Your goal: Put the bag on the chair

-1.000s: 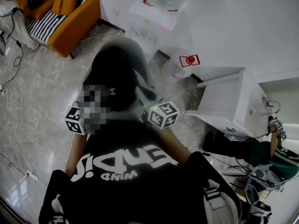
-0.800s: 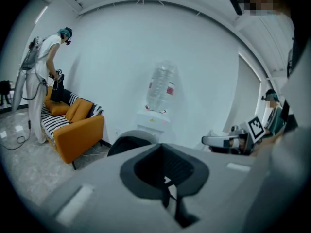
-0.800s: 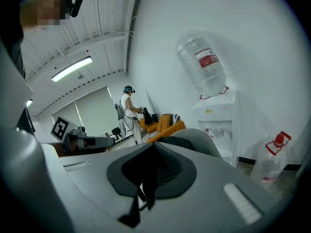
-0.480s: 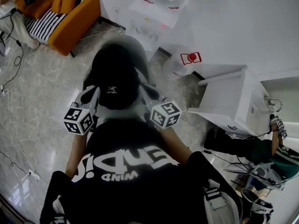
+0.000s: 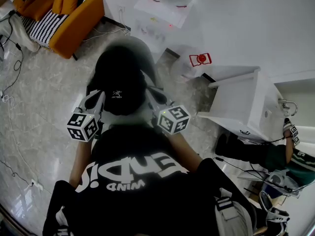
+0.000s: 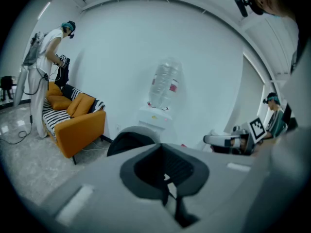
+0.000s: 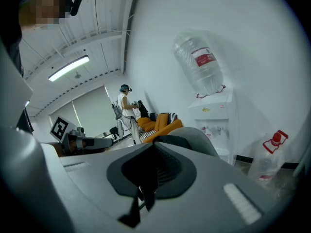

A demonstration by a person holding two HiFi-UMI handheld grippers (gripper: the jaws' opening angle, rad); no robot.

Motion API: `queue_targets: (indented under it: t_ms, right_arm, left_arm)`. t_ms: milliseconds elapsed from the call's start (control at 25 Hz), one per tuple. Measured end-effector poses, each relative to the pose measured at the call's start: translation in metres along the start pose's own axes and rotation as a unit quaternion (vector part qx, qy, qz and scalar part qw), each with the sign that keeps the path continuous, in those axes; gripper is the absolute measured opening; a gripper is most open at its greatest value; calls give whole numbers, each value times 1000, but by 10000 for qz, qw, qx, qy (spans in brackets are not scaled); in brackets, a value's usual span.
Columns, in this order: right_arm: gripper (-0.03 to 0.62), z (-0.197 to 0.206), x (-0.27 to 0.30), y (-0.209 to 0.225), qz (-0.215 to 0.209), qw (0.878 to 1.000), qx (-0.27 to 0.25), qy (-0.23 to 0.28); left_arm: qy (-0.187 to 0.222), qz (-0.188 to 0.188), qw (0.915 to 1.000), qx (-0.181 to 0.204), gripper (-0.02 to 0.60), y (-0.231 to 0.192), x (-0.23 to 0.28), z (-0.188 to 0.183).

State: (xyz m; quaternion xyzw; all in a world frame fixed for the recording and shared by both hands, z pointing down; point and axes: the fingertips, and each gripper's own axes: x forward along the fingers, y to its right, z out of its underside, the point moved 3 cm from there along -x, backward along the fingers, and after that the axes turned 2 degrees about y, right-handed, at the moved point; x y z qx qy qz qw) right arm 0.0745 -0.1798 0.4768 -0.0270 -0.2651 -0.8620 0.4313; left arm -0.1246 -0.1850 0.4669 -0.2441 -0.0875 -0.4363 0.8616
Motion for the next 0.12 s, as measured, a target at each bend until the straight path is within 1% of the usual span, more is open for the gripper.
queue_targets:
  t_ms: [120]
  right_arm:
    - [-2,0,1,2,-3,10000,-4,-15]
  left_arm:
    - [-21,-14,10000,0,2,-1,2,1]
